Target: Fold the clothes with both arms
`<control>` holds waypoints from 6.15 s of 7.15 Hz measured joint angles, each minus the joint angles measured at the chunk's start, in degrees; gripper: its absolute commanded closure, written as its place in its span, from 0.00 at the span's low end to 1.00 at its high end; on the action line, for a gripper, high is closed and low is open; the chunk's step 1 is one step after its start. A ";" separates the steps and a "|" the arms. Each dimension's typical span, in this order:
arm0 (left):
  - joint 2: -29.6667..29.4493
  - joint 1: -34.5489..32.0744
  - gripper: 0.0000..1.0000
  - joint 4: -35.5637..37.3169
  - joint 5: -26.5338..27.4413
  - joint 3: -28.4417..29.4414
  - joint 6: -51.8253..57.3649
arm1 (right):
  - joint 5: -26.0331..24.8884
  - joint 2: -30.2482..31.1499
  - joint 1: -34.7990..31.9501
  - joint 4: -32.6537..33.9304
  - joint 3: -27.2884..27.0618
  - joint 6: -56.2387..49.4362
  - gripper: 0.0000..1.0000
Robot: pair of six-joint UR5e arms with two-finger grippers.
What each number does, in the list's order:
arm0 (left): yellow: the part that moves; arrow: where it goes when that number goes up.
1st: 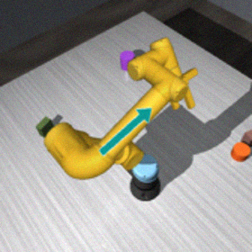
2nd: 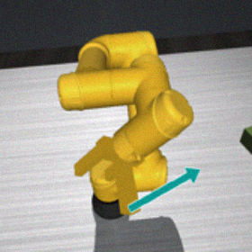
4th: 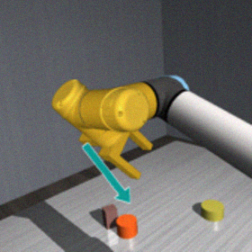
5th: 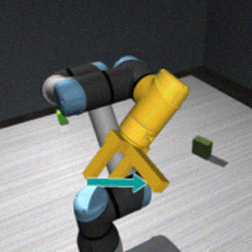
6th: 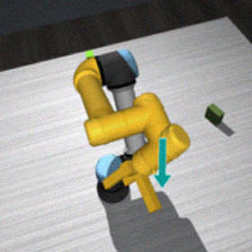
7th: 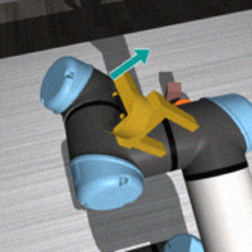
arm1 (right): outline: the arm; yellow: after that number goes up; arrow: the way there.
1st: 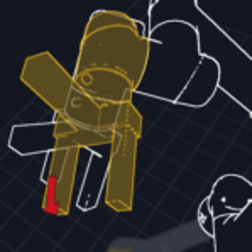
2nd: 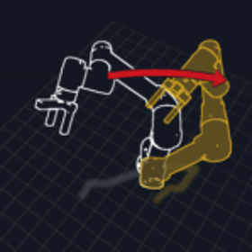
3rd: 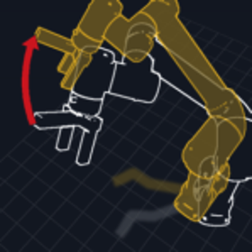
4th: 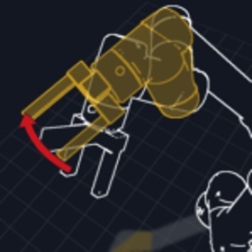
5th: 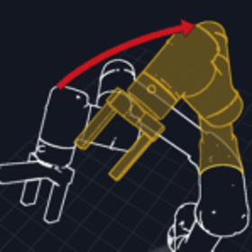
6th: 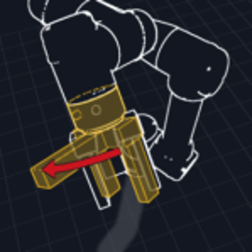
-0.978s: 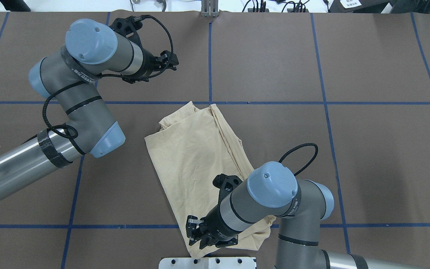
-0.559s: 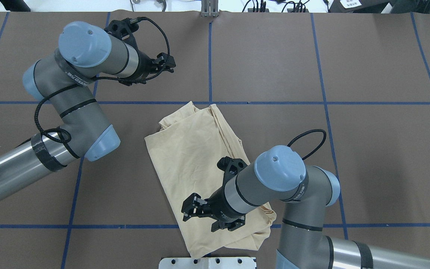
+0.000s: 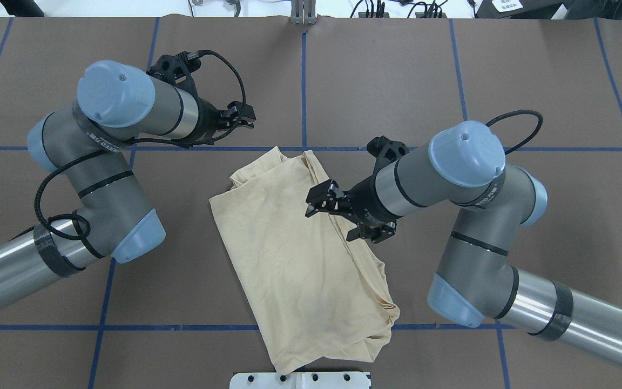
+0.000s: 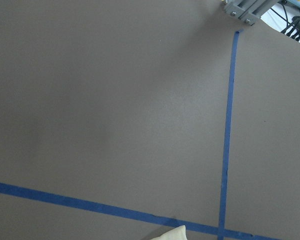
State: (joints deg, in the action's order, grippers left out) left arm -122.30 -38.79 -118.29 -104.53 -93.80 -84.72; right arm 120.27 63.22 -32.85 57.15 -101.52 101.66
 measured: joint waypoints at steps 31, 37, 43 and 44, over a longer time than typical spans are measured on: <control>6.73 6.35 0.95 -6.56 0.56 4.01 2.36 | -5.04 0.77 -8.62 0.68 3.43 -4.46 0.00; 6.20 5.74 1.00 -6.43 0.38 3.91 1.99 | -4.99 1.61 -8.82 0.65 2.08 -4.10 0.00; -5.17 -0.36 1.00 -7.26 0.47 16.10 2.28 | -4.87 1.93 -8.81 0.59 0.04 -3.85 0.00; -7.56 -0.75 1.00 -7.41 0.47 18.36 2.23 | -4.87 1.91 -8.81 0.59 -0.09 -3.84 0.00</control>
State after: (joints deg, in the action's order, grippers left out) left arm -129.86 -39.53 -125.70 -104.06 -75.44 -82.49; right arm 115.40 65.14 -41.66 57.74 -101.61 97.82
